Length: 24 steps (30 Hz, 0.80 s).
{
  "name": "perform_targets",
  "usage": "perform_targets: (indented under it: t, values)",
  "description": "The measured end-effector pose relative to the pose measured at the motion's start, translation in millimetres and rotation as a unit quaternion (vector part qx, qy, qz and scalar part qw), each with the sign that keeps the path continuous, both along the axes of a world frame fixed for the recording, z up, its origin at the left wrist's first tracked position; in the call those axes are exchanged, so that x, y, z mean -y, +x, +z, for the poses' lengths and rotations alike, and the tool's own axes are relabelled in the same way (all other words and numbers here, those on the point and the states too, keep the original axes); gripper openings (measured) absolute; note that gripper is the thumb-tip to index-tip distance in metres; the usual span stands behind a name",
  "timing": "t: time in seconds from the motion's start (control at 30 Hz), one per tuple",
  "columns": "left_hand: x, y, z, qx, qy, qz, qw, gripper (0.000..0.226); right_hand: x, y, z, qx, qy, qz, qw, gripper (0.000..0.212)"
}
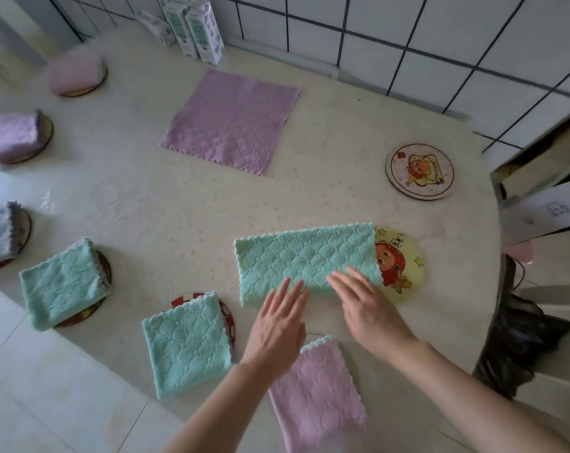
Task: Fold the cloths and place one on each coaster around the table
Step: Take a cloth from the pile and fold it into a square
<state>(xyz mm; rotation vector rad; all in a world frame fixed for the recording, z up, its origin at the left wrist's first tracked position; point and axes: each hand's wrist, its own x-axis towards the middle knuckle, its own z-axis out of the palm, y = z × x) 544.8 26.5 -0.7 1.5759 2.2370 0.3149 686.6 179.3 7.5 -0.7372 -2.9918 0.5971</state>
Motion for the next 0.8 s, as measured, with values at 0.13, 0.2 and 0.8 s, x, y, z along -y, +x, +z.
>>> perform_targets:
  t: [0.13, 0.2, 0.8]
  values:
    - [-3, 5, -2, -0.039, -0.068, -0.016, 0.997, 0.065, 13, -7, -8, 0.073, -0.020, 0.018, 0.997, 0.088]
    - [5, -1, -3, -0.044, -0.098, 0.005, 0.994, 0.066, 9, -5, -5, 0.101, -0.016, 0.013, 0.995, 0.086]
    - [57, -11, -12, -0.100, -0.099, 0.088, 0.986, 0.057, -37, 25, -5, 0.090, 0.091, -0.001, 0.992, 0.064]
